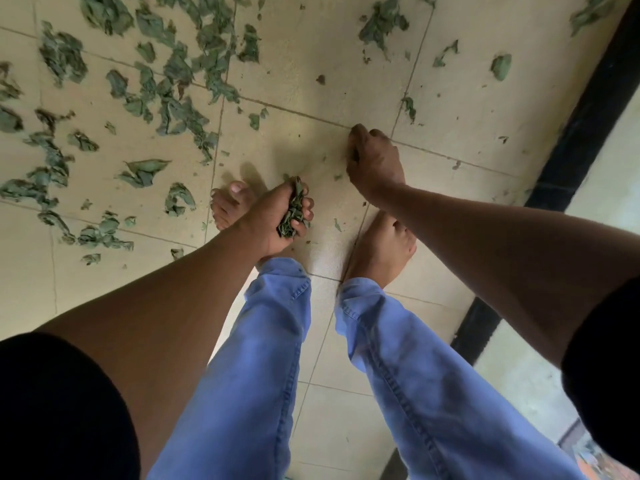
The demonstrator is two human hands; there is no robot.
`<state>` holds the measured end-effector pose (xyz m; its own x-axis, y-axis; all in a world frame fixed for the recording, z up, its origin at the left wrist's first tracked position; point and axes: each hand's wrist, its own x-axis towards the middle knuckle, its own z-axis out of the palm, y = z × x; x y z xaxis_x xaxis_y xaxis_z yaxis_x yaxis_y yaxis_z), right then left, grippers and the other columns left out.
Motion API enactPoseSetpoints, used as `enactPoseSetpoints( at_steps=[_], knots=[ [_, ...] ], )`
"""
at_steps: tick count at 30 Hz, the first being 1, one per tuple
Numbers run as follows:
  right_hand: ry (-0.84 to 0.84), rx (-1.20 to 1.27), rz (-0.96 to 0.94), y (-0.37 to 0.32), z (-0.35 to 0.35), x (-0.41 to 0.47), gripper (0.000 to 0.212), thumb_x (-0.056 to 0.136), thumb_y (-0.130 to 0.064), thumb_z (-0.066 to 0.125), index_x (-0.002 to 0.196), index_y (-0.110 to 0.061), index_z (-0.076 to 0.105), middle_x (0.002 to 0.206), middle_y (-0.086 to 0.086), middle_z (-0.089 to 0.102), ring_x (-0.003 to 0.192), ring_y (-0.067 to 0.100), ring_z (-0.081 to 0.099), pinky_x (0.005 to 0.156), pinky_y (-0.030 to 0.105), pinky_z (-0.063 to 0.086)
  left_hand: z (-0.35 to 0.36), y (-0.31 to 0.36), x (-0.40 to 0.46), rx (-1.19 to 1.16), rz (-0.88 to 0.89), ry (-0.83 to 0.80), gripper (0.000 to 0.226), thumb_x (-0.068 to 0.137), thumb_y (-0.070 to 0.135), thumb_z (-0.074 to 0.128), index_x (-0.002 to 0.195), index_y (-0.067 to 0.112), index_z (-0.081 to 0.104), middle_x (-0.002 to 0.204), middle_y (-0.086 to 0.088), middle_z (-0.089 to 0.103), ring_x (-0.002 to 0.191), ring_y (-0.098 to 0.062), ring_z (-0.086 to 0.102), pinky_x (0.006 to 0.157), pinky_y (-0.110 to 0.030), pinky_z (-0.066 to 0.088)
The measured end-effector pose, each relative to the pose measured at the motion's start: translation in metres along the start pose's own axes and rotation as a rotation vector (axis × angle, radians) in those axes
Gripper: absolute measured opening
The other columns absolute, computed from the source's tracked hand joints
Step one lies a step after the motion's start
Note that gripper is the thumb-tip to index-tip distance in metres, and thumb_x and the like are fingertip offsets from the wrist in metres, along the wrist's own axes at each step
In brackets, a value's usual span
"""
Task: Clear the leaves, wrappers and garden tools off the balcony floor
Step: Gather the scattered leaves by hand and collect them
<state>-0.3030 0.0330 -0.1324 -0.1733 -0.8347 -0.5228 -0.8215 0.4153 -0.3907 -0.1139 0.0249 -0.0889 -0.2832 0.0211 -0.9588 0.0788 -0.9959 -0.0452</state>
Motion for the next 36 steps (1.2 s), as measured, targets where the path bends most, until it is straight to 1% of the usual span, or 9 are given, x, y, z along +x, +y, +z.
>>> enactPoseSetpoints(
  at_steps=[6,11,17,20,23,28,31,33,36],
  knots=[
    [-0.028,0.140,0.263,-0.003,-0.006,-0.003,0.017,0.085,0.001,0.057,0.089,-0.014,0.064,0.096,0.003,0.064,0.083,0.019,0.059,0.053,0.014,0.038,-0.030,-0.007,-0.017,-0.044,0.021,0.032,0.045,0.100,0.051,0.053,0.063,0.026,0.046,0.059,0.005,0.047,0.046,-0.007,0.044,0.033,-0.015,0.025],
    [-0.091,0.347,0.085,-0.051,-0.030,-0.035,0.012,0.082,-0.001,0.067,0.086,-0.011,0.070,0.084,0.002,0.072,0.075,0.022,0.072,0.069,0.041,0.062,-0.041,-0.014,-0.035,-0.125,0.063,0.054,0.043,0.098,0.043,0.059,0.059,0.026,0.051,0.060,0.006,0.050,0.050,-0.007,0.045,0.036,-0.016,0.026],
    [-0.068,0.518,-0.064,-0.127,-0.042,-0.101,0.010,0.074,-0.028,0.067,0.078,-0.035,0.073,0.076,-0.024,0.071,0.071,-0.004,0.068,0.067,0.011,0.051,-0.020,-0.010,-0.063,-0.244,0.170,0.002,0.034,0.104,0.038,0.047,0.075,0.024,0.059,0.075,0.003,0.053,0.067,-0.010,0.047,0.055,-0.022,0.034],
    [-0.250,0.217,0.034,-0.142,-0.043,-0.116,0.031,0.076,-0.053,0.044,0.097,-0.056,0.066,0.094,-0.017,0.072,0.089,0.014,0.069,0.085,0.034,0.055,-0.012,-0.007,-0.084,-0.336,0.162,-0.047,0.050,0.103,0.040,0.048,0.060,0.021,0.066,0.067,0.002,0.061,0.065,-0.011,0.060,0.062,-0.024,0.044],
    [-0.247,-0.018,0.004,-0.154,-0.055,-0.127,0.040,0.083,-0.057,0.036,0.106,-0.038,0.063,0.097,-0.008,0.061,0.092,0.027,0.062,0.084,0.037,0.050,-0.014,-0.009,-0.104,-0.444,0.172,-0.045,0.062,0.103,0.038,0.050,0.043,0.020,0.054,0.047,0.006,0.050,0.044,-0.009,0.052,0.049,-0.022,0.041],
    [-0.067,-0.008,-0.398,-0.196,-0.085,-0.141,0.012,0.074,-0.011,0.058,0.065,-0.013,0.066,0.064,-0.001,0.056,0.053,0.014,0.045,0.051,0.001,0.020,-0.021,-0.020,-0.120,-0.613,0.131,0.000,0.034,0.099,0.037,0.053,0.069,0.021,0.046,0.072,-0.003,0.041,0.068,-0.016,0.047,0.077,-0.027,0.040],
    [-0.296,0.237,-0.402,-0.192,-0.082,-0.138,0.034,0.073,-0.015,0.045,0.089,-0.017,0.076,0.078,0.000,0.071,0.068,0.019,0.065,0.066,0.006,0.041,-0.035,-0.033,-0.109,-0.667,0.187,0.053,0.047,0.096,0.033,0.055,0.051,0.024,0.046,0.051,0.002,0.042,0.049,-0.013,0.042,0.057,-0.024,0.032],
    [-0.373,0.343,-0.274,-0.176,-0.067,-0.125,0.046,0.072,-0.022,0.039,0.100,-0.026,0.075,0.089,-0.004,0.075,0.083,0.018,0.071,0.077,0.029,0.057,-0.044,-0.042,-0.097,-0.693,0.202,0.052,0.048,0.095,0.028,0.053,0.046,0.023,0.052,0.048,0.007,0.046,0.040,-0.007,0.041,0.043,-0.018,0.026],
    [-0.302,0.095,-0.268,-0.138,-0.036,-0.100,0.048,0.075,-0.008,0.044,0.110,-0.026,0.072,0.100,-0.002,0.072,0.091,0.021,0.069,0.080,0.034,0.057,-0.058,-0.060,-0.074,-0.754,0.120,0.036,0.045,0.093,0.029,0.057,0.049,0.024,0.047,0.053,0.007,0.044,0.041,-0.006,0.041,0.035,-0.013,0.024]
  ],
)
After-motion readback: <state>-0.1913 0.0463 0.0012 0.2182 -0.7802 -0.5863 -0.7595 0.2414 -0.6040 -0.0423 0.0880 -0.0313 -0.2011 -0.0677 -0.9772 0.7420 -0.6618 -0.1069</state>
